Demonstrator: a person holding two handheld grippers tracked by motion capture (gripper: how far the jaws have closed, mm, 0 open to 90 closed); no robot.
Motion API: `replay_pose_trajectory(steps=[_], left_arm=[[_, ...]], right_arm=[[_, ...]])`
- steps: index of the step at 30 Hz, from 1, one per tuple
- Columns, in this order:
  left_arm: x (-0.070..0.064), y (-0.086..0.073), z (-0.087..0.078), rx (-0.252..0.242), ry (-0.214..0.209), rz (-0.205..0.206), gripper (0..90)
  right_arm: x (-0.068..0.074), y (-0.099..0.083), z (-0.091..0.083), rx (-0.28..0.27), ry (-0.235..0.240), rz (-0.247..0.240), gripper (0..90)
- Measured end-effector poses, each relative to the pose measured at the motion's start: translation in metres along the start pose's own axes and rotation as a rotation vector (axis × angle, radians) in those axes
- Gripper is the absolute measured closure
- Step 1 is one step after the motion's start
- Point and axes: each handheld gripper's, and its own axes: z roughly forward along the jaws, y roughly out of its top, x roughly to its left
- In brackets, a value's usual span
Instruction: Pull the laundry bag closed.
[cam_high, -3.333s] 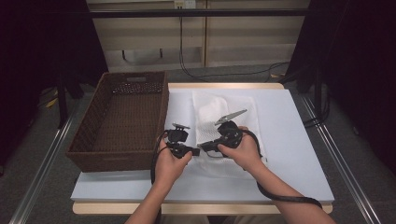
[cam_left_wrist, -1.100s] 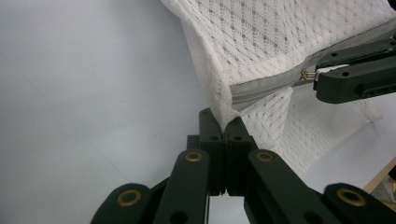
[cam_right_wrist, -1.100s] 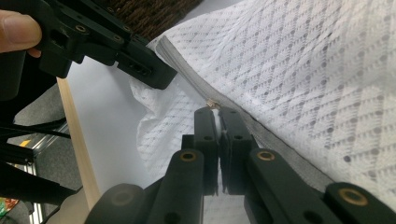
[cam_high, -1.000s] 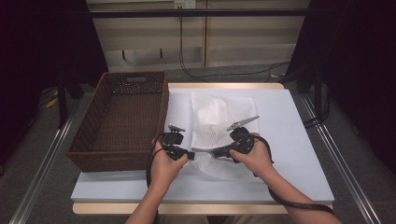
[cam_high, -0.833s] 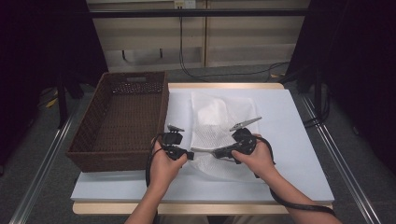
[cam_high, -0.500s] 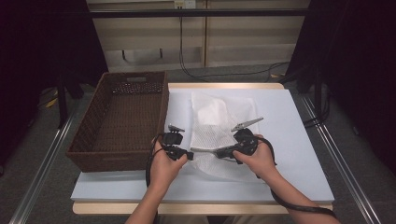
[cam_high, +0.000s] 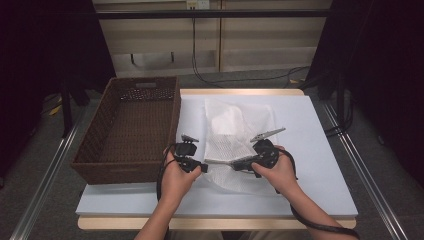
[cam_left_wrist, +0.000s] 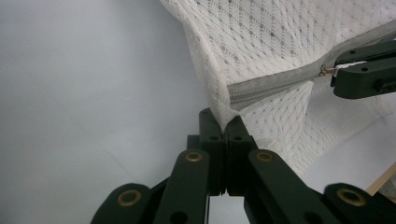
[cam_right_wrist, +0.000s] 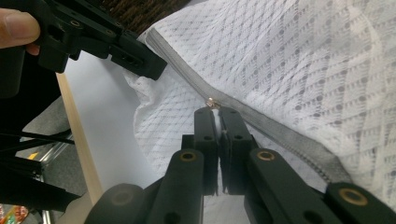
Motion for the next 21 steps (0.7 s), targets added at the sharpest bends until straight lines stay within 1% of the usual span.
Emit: replay_pose_trajectory(steps=[1,3,5,7,11,12,13,14,16,17,18,20,21], left_arm=[[0.000,0.000,0.000,0.000,0.003,0.003,89.4],[0.001,0.000,0.000,0.008,0.002,0.013,89.4],[0.000,0.000,0.001,0.009,0.002,0.013,89.4],[0.000,0.000,0.001,0.011,0.004,0.013,89.4],[-0.002,-0.001,0.002,0.007,0.006,0.007,89.4],[-0.001,-0.001,0.001,0.009,0.009,0.010,89.4],[0.000,-0.001,0.002,0.011,0.003,0.009,89.4],[0.000,-0.001,0.002,0.013,0.001,0.010,89.4],[0.000,-0.002,0.002,0.013,-0.001,0.006,89.3],[-0.002,-0.002,0.003,0.015,0.001,0.006,89.3],[-0.001,-0.002,0.003,0.024,0.003,0.020,89.3],[-0.002,-0.002,0.004,0.019,0.002,0.010,89.3],[-0.002,-0.002,0.003,0.024,0.005,0.021,89.3]], right_arm=[[0.000,-0.001,0.000,-0.001,-0.002,-0.002,86.8],[0.000,-0.002,0.001,-0.003,0.002,0.010,86.7],[-0.001,-0.004,0.001,-0.009,0.000,0.018,86.8],[0.000,-0.005,0.001,-0.014,-0.004,0.011,86.8],[-0.001,-0.007,0.001,-0.017,-0.005,0.020,86.8],[-0.001,-0.008,0.001,-0.017,-0.007,0.028,86.8],[-0.002,-0.008,0.000,-0.014,-0.020,0.022,86.8],[-0.003,-0.009,-0.001,-0.023,-0.008,0.032,86.8],[-0.004,-0.010,-0.002,-0.026,0.005,0.035,86.8],[-0.003,-0.011,-0.002,-0.020,-0.004,0.032,86.8],[-0.002,-0.012,-0.002,-0.017,-0.007,0.029,86.8],[-0.002,-0.013,-0.003,-0.023,-0.009,0.033,86.8],[-0.003,-0.014,-0.003,-0.029,-0.007,0.039,86.8]])
